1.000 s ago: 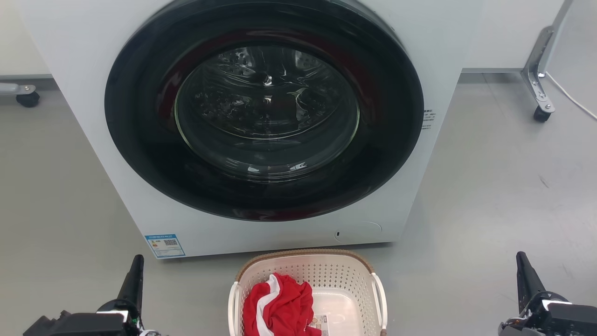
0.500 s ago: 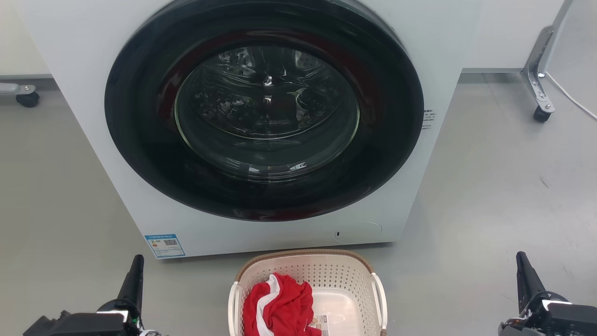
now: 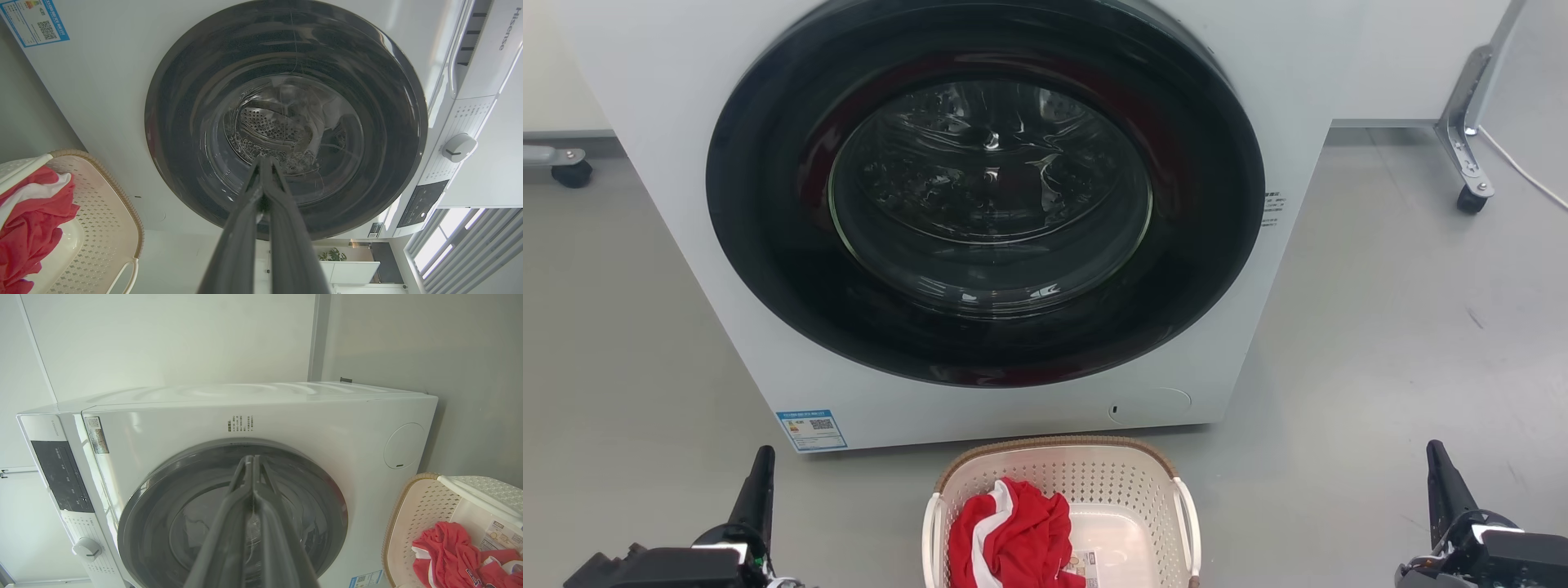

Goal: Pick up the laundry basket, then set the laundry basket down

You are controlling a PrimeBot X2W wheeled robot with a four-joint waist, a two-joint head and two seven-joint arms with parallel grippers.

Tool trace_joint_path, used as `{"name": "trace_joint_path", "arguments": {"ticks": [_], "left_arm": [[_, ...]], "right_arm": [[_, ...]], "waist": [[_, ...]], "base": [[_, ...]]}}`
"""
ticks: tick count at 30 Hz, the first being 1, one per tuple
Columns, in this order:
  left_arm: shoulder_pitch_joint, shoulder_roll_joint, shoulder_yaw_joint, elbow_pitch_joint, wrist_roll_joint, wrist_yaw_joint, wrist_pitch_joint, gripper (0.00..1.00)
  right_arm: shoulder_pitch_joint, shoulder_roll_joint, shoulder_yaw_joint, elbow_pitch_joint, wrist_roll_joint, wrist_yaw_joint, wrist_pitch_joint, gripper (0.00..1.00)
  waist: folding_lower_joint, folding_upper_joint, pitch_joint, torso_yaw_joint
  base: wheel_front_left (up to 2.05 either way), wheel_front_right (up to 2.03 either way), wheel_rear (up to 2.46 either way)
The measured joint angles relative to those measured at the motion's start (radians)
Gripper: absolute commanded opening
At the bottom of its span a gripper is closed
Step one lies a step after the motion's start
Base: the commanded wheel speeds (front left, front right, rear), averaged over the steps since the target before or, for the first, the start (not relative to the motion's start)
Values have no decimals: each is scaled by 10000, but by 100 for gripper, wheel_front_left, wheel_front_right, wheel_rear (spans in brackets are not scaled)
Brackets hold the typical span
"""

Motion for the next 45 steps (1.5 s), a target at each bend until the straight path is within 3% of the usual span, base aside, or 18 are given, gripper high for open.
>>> {"name": "trace_joint_path", "arguments": {"ticks": [45], "left_arm": [[0,0,0,-2,0,0,0,0]], "right_arm": [[0,0,0,-2,2,0,0,0]], "waist": [[0,0,1,0]], "base": [[0,0,0]]}}
